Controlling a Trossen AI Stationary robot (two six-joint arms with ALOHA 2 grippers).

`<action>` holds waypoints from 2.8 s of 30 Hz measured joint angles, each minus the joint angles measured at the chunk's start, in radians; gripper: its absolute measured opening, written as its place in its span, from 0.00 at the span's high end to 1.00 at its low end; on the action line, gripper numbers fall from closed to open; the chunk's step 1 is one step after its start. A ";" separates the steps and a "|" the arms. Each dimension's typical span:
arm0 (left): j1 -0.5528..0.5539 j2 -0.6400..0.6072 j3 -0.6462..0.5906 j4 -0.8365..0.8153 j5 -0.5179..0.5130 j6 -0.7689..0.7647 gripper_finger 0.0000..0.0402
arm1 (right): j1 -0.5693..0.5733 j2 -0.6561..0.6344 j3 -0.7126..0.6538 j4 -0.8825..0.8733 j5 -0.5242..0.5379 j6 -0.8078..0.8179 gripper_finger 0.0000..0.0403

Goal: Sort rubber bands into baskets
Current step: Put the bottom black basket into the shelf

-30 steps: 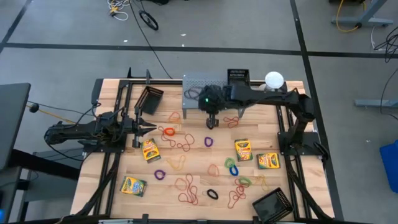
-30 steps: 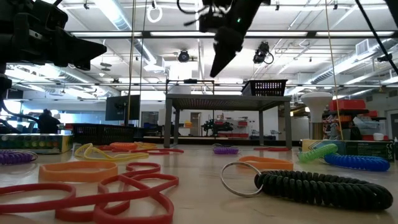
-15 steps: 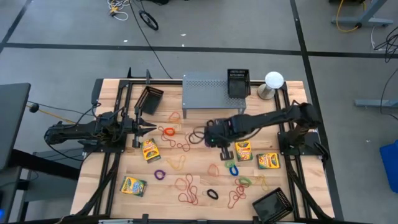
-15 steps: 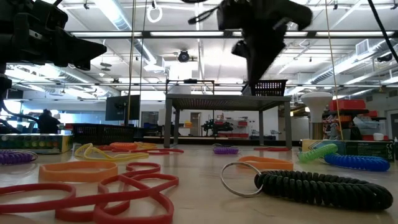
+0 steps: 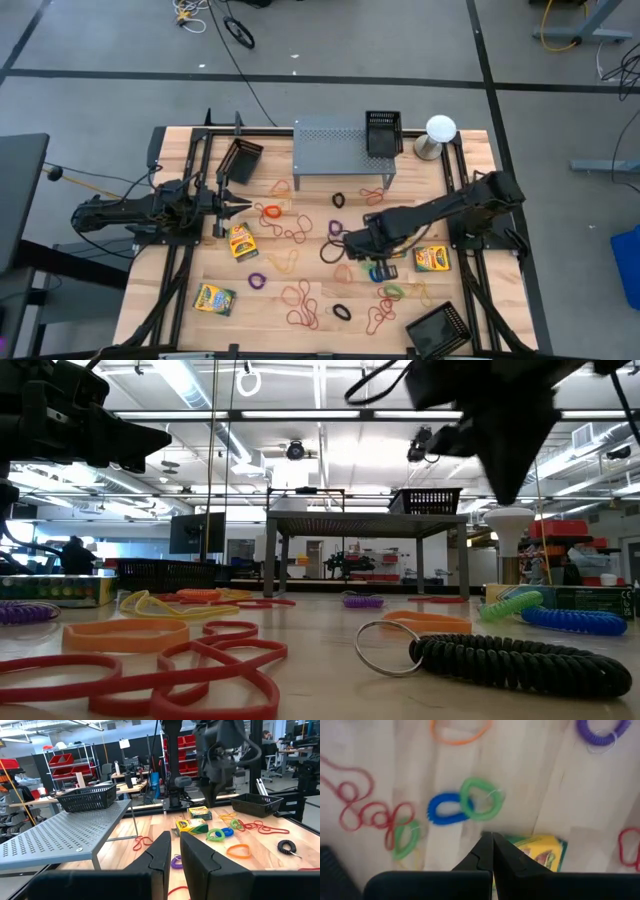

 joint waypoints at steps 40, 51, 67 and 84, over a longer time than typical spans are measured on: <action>0.000 0.000 0.000 0.007 0.000 0.000 0.88 | 0.477 -0.113 -0.305 0.277 -0.261 0.475 0.64; 0.000 0.000 0.000 0.007 0.000 0.000 0.88 | 0.480 -0.022 -0.305 0.314 -0.319 0.388 0.73; 0.000 0.000 0.000 0.007 0.000 0.000 0.88 | 0.382 -0.073 -0.277 0.323 -0.314 0.504 0.95; 0.000 0.000 0.000 0.006 0.000 0.000 0.88 | -0.097 -0.118 -0.175 0.421 -0.076 0.988 0.97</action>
